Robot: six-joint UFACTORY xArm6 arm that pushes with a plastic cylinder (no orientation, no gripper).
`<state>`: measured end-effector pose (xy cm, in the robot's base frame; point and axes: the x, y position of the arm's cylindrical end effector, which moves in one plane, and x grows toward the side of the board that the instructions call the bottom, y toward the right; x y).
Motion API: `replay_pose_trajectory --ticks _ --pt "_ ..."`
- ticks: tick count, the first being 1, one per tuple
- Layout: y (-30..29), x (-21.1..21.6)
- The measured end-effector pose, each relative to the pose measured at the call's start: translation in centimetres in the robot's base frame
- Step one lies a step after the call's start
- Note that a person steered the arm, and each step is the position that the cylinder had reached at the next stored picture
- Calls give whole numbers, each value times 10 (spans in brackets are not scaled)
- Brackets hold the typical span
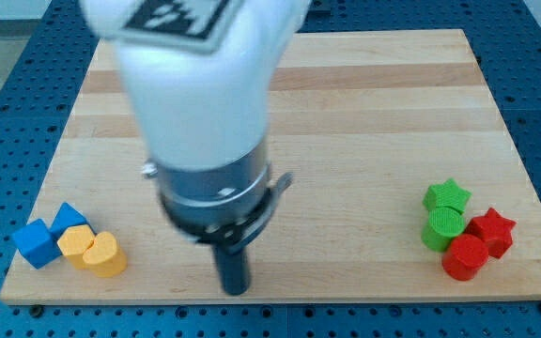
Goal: Place the arm below the yellow blocks
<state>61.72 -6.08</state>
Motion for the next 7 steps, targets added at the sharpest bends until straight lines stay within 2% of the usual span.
replay_pose_trajectory --ticks 4,6,7 --pt "-75 1" --pt "-170 0" --pt "-166 -2"
